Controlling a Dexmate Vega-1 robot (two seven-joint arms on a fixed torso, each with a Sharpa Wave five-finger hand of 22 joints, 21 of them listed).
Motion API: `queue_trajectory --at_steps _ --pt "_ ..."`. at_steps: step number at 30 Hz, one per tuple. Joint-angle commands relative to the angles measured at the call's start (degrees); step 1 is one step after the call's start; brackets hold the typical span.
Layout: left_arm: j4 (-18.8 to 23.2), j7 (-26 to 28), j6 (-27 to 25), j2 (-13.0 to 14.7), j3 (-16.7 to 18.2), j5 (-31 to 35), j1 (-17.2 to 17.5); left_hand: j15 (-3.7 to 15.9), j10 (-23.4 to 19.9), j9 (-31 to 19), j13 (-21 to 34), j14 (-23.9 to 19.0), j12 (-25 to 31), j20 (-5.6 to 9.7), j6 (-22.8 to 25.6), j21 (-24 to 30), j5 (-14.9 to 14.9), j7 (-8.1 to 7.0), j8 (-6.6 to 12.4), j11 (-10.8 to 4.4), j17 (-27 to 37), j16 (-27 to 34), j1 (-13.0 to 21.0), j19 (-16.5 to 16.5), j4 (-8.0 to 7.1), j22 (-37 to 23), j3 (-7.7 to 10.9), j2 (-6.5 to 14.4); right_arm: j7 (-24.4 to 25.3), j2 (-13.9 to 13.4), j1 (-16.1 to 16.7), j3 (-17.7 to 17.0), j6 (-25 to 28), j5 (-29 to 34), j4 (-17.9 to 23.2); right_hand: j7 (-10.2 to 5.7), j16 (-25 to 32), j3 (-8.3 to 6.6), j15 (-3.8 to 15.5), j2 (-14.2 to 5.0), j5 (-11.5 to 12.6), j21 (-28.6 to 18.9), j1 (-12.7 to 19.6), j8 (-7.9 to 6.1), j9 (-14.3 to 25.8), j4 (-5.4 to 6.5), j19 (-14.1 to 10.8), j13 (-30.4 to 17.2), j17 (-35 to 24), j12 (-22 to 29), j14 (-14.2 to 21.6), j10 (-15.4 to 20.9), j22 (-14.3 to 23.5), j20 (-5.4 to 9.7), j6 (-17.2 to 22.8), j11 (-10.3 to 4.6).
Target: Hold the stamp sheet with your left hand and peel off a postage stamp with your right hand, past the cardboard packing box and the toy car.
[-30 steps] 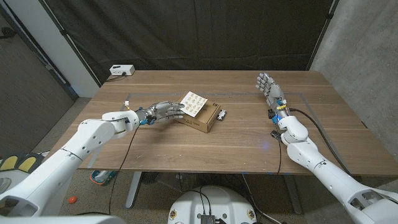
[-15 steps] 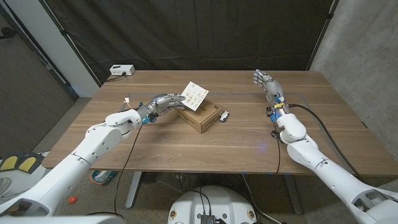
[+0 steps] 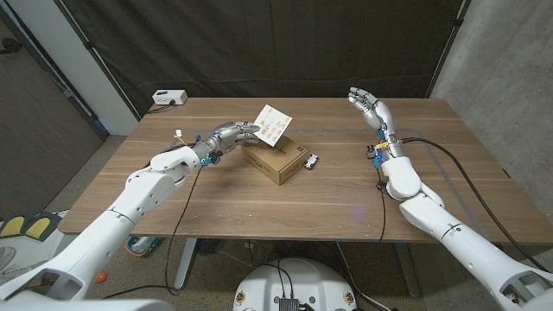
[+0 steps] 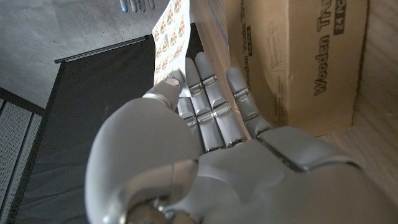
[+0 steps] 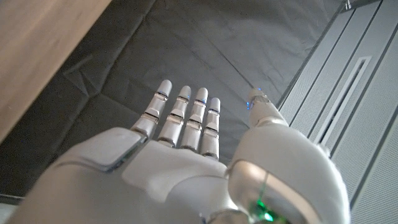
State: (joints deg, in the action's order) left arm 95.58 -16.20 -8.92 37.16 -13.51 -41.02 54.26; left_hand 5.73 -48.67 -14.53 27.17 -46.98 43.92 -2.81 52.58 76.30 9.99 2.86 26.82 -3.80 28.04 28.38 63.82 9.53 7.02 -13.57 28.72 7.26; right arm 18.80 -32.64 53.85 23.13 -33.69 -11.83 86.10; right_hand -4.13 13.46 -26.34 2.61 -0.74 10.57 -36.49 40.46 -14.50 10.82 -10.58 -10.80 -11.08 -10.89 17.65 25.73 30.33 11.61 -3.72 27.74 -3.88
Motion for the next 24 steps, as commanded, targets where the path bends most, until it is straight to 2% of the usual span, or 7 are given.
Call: queue_trajectory --at_steps 1,6,13,17,19,24 --pt "-1.5 -0.8 -0.6 -1.7 -0.7 0.7 -3.5 1.78 2.1 -5.3 0.6 1.4 0.4 0.06 0.2 0.7 0.5 0.18 2.43 -1.71 0.5 -0.7 0.8 -0.9 -0.53 0.0 -0.01 1.3 14.8 2.0 3.8 -3.7 4.6 24.5 6.0 -1.42 1.3 0.34 5.28 0.36 0.3 -0.9 3.2 -1.07 0.2 0.31 -1.2 -0.6 -1.0 1.5 2.5 3.4 0.1 0.89 3.7 -1.15" --pt "-1.4 -0.6 -1.4 -1.8 -1.0 1.3 -4.4 1.70 3.0 -5.9 1.3 2.3 0.4 -0.14 -0.3 1.3 0.8 -0.06 2.84 -1.85 0.7 -1.5 0.4 -1.6 -0.74 0.1 0.13 1.3 16.4 3.5 5.1 -5.4 5.4 30.1 7.6 -2.73 3.2 0.90 7.56 0.32 0.5 -1.5 5.6 -1.63 0.3 0.49 -2.3 -1.1 -2.2 2.6 5.3 5.9 0.1 1.98 6.6 -2.35" --pt "-1.2 -1.6 -1.9 -1.4 -1.7 2.6 -6.1 1.41 3.7 -6.8 1.3 3.9 0.2 -0.24 -0.9 2.2 1.1 -0.06 3.46 -1.69 0.7 -2.9 0.1 -2.3 -0.91 0.2 0.45 1.2 17.2 5.7 6.2 -7.4 6.8 37.4 9.4 -3.76 4.9 2.40 9.25 1.19 0.9 -2.4 7.0 -1.79 0.3 0.84 -3.6 -1.5 -3.9 3.6 6.9 8.0 0.1 3.19 8.5 -3.37" --pt "-1.3 -2.4 -2.1 -1.3 -2.2 3.2 -7.2 1.22 3.9 -7.4 1.0 4.3 -0.1 -0.28 -1.3 2.7 1.2 -0.31 3.86 -1.62 0.7 -3.5 -0.2 -2.6 -1.03 0.2 0.68 1.2 17.8 6.8 6.6 -8.4 7.0 41.8 10.1 -4.23 6.0 3.69 9.55 2.15 1.2 -2.8 7.2 -1.95 0.3 1.14 -4.0 -1.8 -4.9 4.2 8.0 9.3 0.2 3.57 9.7 -3.87" --pt "-1.5 -3.0 -2.2 -1.3 -2.4 3.4 -7.8 1.03 4.4 -7.7 0.7 4.6 -0.5 -0.43 -1.4 3.0 1.3 -0.41 4.17 -1.50 0.7 -3.9 -0.3 -2.8 -1.04 0.3 0.83 1.2 17.9 7.3 6.7 -8.8 6.8 43.5 10.5 -4.94 6.9 4.59 9.98 2.48 1.7 -3.1 7.8 -2.21 0.4 1.31 -4.4 -2.0 -5.9 4.8 8.6 10.7 0.2 3.89 11.1 -4.71" --pt "-1.7 -3.9 -2.5 -1.4 -2.9 3.7 -8.8 0.58 5.0 -8.6 -0.3 5.5 -1.4 -0.47 -1.4 3.8 1.5 -0.65 5.07 -1.15 0.6 -5.0 -0.6 -3.2 -1.09 0.4 1.20 1.0 18.3 8.4 7.1 -9.8 5.9 47.4 10.9 -5.77 7.9 5.36 10.34 2.53 2.3 -3.5 9.3 -2.67 0.4 1.24 -4.6 -2.3 -7.1 5.5 9.1 12.3 0.3 4.30 13.3 -5.38"
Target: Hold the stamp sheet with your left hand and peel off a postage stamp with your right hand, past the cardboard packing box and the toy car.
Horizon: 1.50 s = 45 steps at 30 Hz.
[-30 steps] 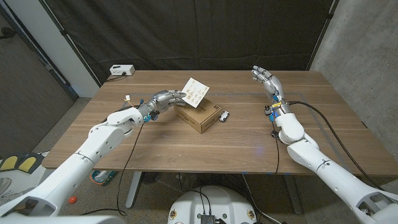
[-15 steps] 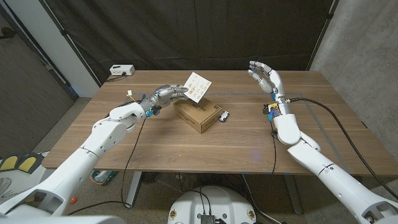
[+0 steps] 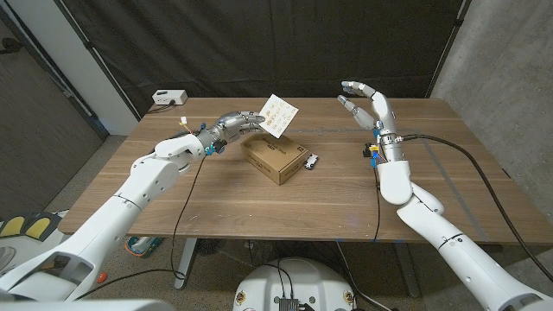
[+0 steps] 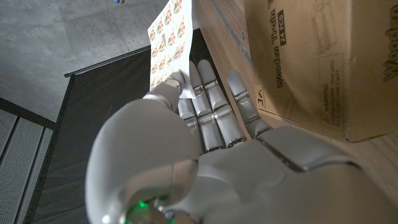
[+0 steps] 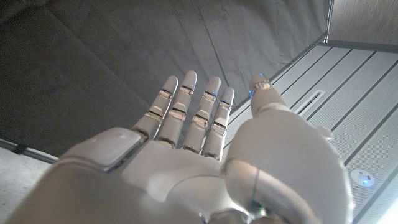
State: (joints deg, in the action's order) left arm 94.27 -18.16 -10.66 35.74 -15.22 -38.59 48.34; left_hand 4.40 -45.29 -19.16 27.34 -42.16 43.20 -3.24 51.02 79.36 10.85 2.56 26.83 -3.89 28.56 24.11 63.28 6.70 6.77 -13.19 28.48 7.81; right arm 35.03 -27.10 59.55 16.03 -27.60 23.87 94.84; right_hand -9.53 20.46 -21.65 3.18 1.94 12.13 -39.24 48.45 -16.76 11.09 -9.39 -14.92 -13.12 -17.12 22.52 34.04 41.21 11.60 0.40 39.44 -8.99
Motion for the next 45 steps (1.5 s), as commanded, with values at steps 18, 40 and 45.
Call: queue_trajectory --at_steps 18,40,45 --pt "0.0 -3.1 -4.2 -1.1 -1.7 0.3 -5.0 1.05 4.1 -6.5 -1.7 3.3 -3.0 -0.62 -1.0 2.5 1.4 -0.25 7.58 -0.43 0.0 -3.6 -1.1 -2.7 -1.00 0.5 2.62 0.1 1.8 5.5 2.3 -4.6 -2.1 23.0 3.3 -1.68 1.1 1.33 10.05 -0.07 2.2 -1.8 4.5 -0.90 0.2 0.28 -1.0 -1.1 -2.2 2.4 1.8 5.6 0.3 0.98 5.2 -1.65" --pt "-0.5 -3.8 -9.2 -2.6 -1.6 -3.3 -6.7 0.96 4.6 -9.6 -5.7 4.4 -7.9 -0.18 2.1 5.2 2.7 3.15 12.76 -0.67 -0.9 -5.5 -2.7 -2.6 -0.30 1.1 4.19 -1.9 -4.2 7.0 1.2 -3.4 -4.4 23.2 2.6 -2.58 -1.9 1.90 9.36 -0.09 3.2 -2.1 4.0 0.31 0.1 1.69 1.3 -1.7 -2.4 -0.4 -0.2 -1.1 0.2 -0.36 6.1 -0.92" --pt "-0.6 -3.7 -10.1 -2.8 -1.6 -3.9 -6.9 1.19 4.3 -9.4 -6.4 4.5 -8.8 0.15 2.6 5.7 3.3 3.65 13.30 -0.79 -1.1 -5.8 -2.8 -2.5 0.13 1.3 4.73 -2.5 -5.2 7.2 0.9 -3.1 -4.2 23.3 2.4 -3.04 -3.5 2.15 8.71 -0.34 3.4 -2.3 3.5 1.08 0.2 2.12 2.0 -1.6 -2.6 -2.0 -3.0 -5.0 0.3 -0.89 5.9 -0.13"
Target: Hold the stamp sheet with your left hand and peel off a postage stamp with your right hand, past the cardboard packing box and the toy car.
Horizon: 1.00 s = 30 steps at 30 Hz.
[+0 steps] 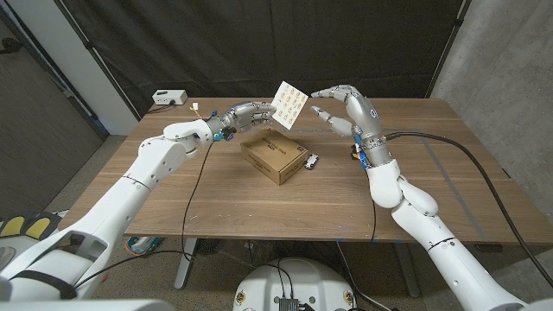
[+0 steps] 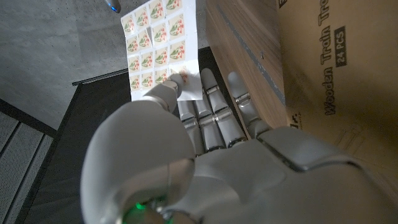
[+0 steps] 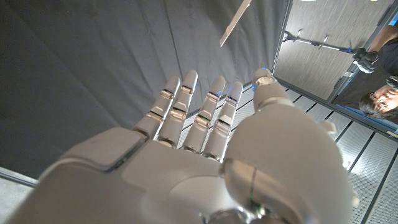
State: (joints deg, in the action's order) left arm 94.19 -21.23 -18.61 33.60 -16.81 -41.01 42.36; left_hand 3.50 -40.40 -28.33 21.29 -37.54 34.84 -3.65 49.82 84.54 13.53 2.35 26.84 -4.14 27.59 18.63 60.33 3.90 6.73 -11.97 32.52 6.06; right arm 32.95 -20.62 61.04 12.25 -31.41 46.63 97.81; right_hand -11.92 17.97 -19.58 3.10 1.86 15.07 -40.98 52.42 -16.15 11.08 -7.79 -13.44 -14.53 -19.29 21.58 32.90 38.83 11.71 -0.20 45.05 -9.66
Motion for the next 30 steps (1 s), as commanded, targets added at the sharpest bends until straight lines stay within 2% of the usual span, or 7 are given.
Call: queue_trajectory --at_steps 1,3,7,18,30 --pt "-0.4 -0.5 -2.6 -0.6 0.0 -1.6 -1.0 2.15 -0.5 -0.2 -0.5 -0.1 -0.6 0.56 4.0 0.5 0.7 3.77 13.37 -0.60 -0.2 -0.4 0.1 0.2 0.23 0.1 0.77 -0.8 -3.6 0.7 -0.6 0.7 -0.1 0.6 -0.4 -0.69 -1.6 0.24 8.27 -0.09 0.4 -0.7 -0.6 0.70 0.2 0.48 0.6 -0.1 -0.4 -1.6 -3.1 -3.8 0.2 -0.34 0.1 0.63" --pt "-0.5 -0.7 -2.8 -0.6 -0.1 -1.6 -1.2 2.15 -0.7 -0.2 -0.7 -0.2 -0.9 0.67 4.5 0.6 1.0 4.06 13.73 -0.50 -0.3 -0.4 0.2 0.1 0.47 0.1 0.99 -1.1 -4.0 0.9 -0.7 0.9 0.3 0.8 -0.4 -0.67 -3.0 0.58 6.91 0.14 0.5 -0.9 -0.8 2.11 0.2 0.55 0.9 0.5 -0.4 -3.0 -5.4 -6.5 0.2 -0.68 -2.0 1.25" --pt "-0.6 -0.8 -3.6 -0.5 -0.2 -1.8 -1.5 2.30 -1.1 -0.2 -1.4 -0.2 -1.7 1.00 5.7 1.0 2.1 4.68 14.56 -0.47 -0.6 -0.7 0.2 -0.1 1.14 0.3 1.67 -2.2 -4.4 0.9 -1.1 1.2 0.6 1.4 -0.7 -0.61 -4.3 1.05 5.93 0.42 0.6 -1.2 -1.4 3.27 0.3 0.76 1.4 1.0 -0.1 -4.2 -7.3 -8.9 0.2 -0.81 -3.8 1.62" --pt "-0.4 -1.1 -5.9 0.1 -1.0 -1.1 -2.7 2.10 -1.0 -0.2 -2.8 0.5 -3.6 0.50 7.3 1.4 5.8 5.28 15.79 -0.39 -1.0 -1.6 0.1 -1.3 1.93 0.6 3.61 -3.5 -4.0 1.0 -2.9 2.5 -0.5 1.4 -2.8 -0.72 -5.5 1.16 4.73 0.50 0.9 -1.3 -1.2 3.54 0.3 0.60 1.9 1.5 0.4 -5.6 -9.1 -11.9 0.2 -1.01 -3.6 2.33" --pt "-3.0 -6.3 -7.4 0.1 -2.1 -1.5 -5.1 1.85 -0.3 -0.3 -3.7 1.3 -5.0 0.39 7.9 1.8 9.1 5.68 16.45 -0.22 -1.1 -2.4 -0.5 -2.2 1.96 0.7 5.10 -4.4 -2.4 1.8 -5.2 4.4 -0.6 1.8 -5.7 -0.74 -5.8 1.08 4.60 0.21 1.1 -1.5 -1.0 3.39 0.4 0.54 2.0 1.7 0.6 -5.7 -9.6 -11.8 0.3 -1.08 -2.9 2.03"
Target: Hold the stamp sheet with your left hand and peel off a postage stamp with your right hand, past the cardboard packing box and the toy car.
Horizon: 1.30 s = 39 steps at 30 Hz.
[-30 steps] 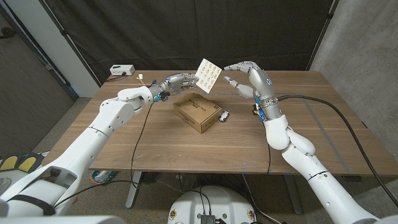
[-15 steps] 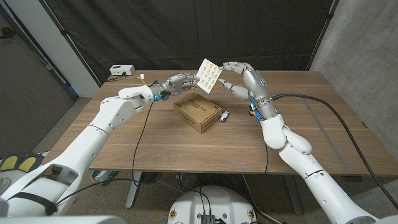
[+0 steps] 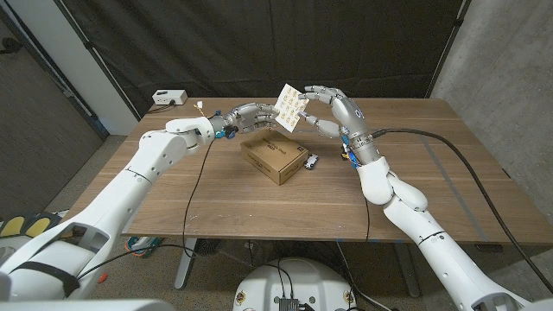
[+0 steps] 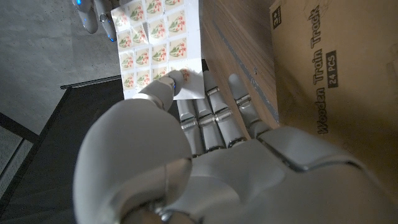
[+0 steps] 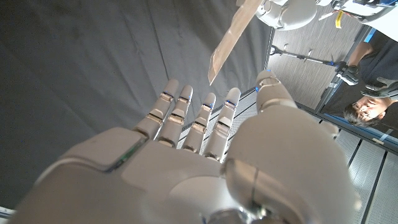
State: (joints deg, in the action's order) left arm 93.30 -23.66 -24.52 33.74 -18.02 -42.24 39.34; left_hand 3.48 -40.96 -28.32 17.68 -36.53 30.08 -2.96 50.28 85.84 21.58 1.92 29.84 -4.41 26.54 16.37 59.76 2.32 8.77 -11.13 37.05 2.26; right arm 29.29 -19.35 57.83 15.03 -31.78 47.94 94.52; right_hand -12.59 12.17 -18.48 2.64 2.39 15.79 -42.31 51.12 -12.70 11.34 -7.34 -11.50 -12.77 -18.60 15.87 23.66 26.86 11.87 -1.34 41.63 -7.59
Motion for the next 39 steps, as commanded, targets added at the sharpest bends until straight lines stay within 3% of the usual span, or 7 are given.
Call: queue_trajectory --at_steps 1,10,23,31,39 --pt "-2.1 -3.9 -1.5 0.0 -0.9 -0.3 -2.1 1.86 0.2 -0.3 -0.1 0.2 -0.3 -0.23 7.5 0.6 1.1 6.14 13.45 0.07 0.0 -0.1 0.0 -0.6 -0.10 -0.2 0.63 -0.6 1.3 0.5 -2.0 1.7 -0.2 0.5 -2.4 -0.08 0.0 -0.01 5.07 -0.31 0.3 -0.2 0.3 -0.06 0.1 0.09 0.1 0.0 0.0 0.0 -0.3 0.1 0.1 0.03 0.5 -0.05" --pt "-3.7 -6.2 -3.8 -0.6 -0.2 -2.4 -2.8 1.81 -1.4 1.7 -0.4 -1.3 -0.4 -0.35 8.5 1.4 4.2 6.22 13.08 -0.18 0.0 0.0 -0.7 0.5 -0.18 -0.2 1.93 -1.5 0.5 0.1 -3.0 2.5 1.3 1.2 -2.8 -0.10 -0.2 -0.03 4.98 -0.45 0.4 -0.3 0.4 0.12 0.1 0.07 0.1 0.1 0.1 -0.1 -0.7 -0.1 0.1 0.03 0.3 0.00" --pt "-3.7 -7.2 -9.8 0.3 -0.1 -4.4 -4.2 1.69 -3.6 1.0 -0.6 -2.7 -0.4 -0.66 9.9 1.9 7.2 6.28 14.64 0.61 -0.3 0.0 -1.6 1.1 0.03 -0.1 3.24 -3.4 0.3 -0.2 -3.1 3.0 2.5 1.0 -2.5 -0.09 -0.3 -0.41 4.64 -1.52 0.3 -0.7 0.6 0.13 0.1 0.20 0.0 0.4 0.2 -0.2 -1.0 -0.1 0.2 -0.06 0.8 0.29" --pt "-1.5 -4.1 -17.6 2.5 -1.7 -2.9 -6.8 0.88 -5.7 -0.4 -0.3 -4.6 -0.2 -2.41 10.7 2.3 9.4 7.91 16.16 1.63 -0.6 0.4 -1.3 1.7 0.57 -0.1 5.07 -4.2 0.8 -0.4 -3.2 3.3 1.5 0.4 -2.5 -0.15 -0.4 -1.19 4.77 -2.57 0.0 -1.1 1.6 0.61 0.1 -0.24 0.0 0.6 0.4 -0.4 -0.9 -0.5 0.3 -0.15 0.1 0.39" --pt "-1.4 -4.9 -20.0 3.4 -2.8 -1.3 -8.5 0.92 -7.7 -1.9 0.4 -6.8 0.2 -2.83 11.7 2.7 13.1 9.79 17.57 1.60 -1.1 0.6 -0.9 2.7 1.14 -0.1 7.65 -6.0 1.6 -0.4 -3.7 3.8 1.2 1.0 -3.1 -0.14 -0.1 -1.13 5.41 -2.16 -0.3 -1.3 1.8 0.68 0.1 -0.57 0.0 0.7 0.7 -0.3 0.0 0.1 0.3 -0.83 0.1 -0.08"
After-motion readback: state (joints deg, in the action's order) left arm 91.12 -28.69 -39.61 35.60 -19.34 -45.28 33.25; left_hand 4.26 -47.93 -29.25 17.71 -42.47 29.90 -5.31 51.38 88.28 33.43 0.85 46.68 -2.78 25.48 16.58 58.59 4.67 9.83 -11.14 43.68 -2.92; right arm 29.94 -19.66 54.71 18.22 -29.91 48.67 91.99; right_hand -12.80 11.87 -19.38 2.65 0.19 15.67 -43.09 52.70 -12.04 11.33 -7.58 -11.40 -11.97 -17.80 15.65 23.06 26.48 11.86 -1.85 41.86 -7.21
